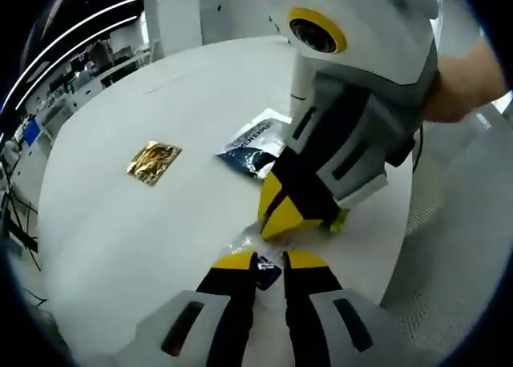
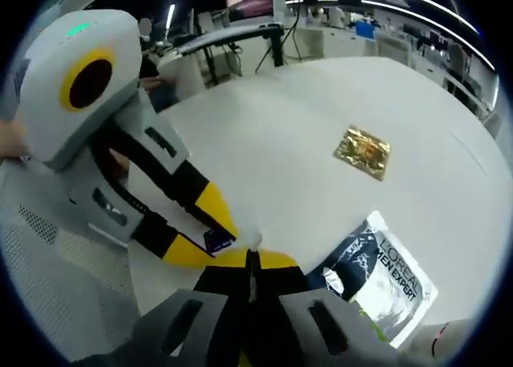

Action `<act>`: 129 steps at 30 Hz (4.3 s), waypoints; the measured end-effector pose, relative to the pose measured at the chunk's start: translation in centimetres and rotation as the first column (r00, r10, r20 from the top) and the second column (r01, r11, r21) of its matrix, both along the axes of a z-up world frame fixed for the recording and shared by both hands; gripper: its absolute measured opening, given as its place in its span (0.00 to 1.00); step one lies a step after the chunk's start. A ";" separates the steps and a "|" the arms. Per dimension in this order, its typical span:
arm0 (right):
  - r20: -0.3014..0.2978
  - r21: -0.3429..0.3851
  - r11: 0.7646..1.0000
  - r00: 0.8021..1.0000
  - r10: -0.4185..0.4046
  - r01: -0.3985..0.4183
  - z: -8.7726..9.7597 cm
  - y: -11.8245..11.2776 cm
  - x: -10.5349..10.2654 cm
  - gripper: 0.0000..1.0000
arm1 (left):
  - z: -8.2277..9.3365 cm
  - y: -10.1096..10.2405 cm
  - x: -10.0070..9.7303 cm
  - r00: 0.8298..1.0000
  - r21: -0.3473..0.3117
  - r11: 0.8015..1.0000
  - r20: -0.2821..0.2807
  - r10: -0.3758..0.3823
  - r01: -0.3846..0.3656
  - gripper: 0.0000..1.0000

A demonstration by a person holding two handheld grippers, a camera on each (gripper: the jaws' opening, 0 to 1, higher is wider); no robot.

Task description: Arrange the skincare products in the storage area until every visible bottle or jar stands upright without overlapping.

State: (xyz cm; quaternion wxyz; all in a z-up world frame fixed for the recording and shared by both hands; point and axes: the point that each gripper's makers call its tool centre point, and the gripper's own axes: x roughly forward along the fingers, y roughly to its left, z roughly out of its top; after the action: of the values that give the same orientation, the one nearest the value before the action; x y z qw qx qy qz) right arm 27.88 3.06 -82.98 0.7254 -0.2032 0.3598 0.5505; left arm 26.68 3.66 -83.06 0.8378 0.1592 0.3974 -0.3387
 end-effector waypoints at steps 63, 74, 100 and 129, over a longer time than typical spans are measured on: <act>0.262 0.226 0.944 0.918 -0.296 0.240 13.9 -14.6 -2.1 0.94 | 7.5 -0.1 -3.3 0.976 -0.203 0.958 0.033 0.214 -0.203 0.54; 0.209 0.249 0.887 0.872 -0.442 0.389 13.8 -20.3 -1.6 0.99 | 9.5 1.8 -3.8 0.941 -0.248 0.916 0.042 0.335 -0.315 0.62; 0.155 0.254 0.854 0.852 -0.499 0.454 12.5 -22.7 -2.2 0.99 | 9.8 1.6 -5.7 0.943 -0.201 0.925 0.012 0.332 -0.323 0.94; 0.121 0.221 0.852 0.854 -0.506 0.474 11.3 -23.0 -2.3 0.99 | 8.2 2.2 -1.9 0.971 -0.123 0.963 -0.015 0.238 -0.238 0.99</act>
State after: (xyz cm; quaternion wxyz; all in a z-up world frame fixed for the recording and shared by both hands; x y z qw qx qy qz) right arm 25.56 -19.96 -71.63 0.8861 -0.0842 0.2828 0.3574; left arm 24.75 5.89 -74.88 0.8806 0.0579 0.3920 -0.2599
